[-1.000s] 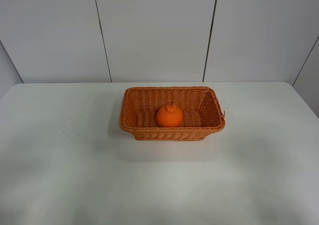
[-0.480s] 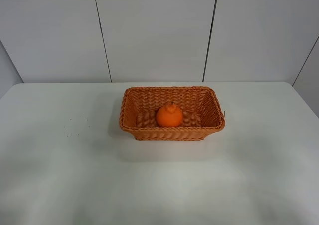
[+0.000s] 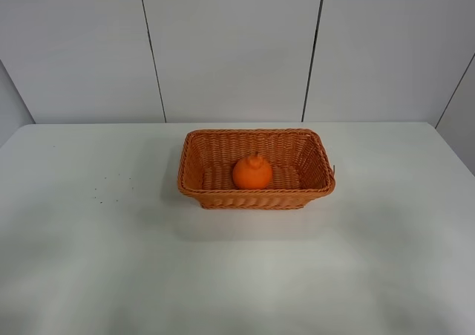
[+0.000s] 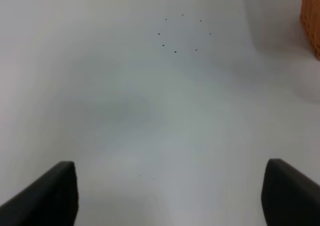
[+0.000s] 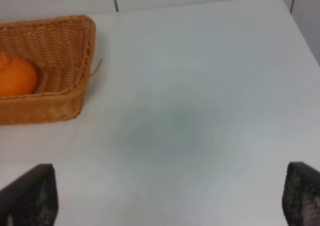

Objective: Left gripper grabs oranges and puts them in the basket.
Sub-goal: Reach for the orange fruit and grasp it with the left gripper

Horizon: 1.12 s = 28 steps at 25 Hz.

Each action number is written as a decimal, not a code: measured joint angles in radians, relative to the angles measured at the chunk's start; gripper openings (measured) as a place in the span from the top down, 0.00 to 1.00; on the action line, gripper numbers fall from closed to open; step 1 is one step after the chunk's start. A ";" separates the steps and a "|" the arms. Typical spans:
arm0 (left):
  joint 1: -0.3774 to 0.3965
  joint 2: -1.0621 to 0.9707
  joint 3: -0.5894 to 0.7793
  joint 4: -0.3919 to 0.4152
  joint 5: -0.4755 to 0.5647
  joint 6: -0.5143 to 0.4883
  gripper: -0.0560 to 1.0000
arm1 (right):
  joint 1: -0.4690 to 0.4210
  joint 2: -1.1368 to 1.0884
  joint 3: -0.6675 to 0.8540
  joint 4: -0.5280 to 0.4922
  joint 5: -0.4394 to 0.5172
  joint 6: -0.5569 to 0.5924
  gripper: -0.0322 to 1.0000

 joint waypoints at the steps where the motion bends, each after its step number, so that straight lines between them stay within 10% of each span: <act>1: -0.001 0.000 0.000 0.000 0.000 0.000 0.14 | 0.000 0.000 0.000 0.000 0.000 0.000 0.30; 28: -0.004 0.000 0.000 0.000 0.000 0.000 0.14 | 0.000 0.000 0.000 0.000 0.000 0.000 0.30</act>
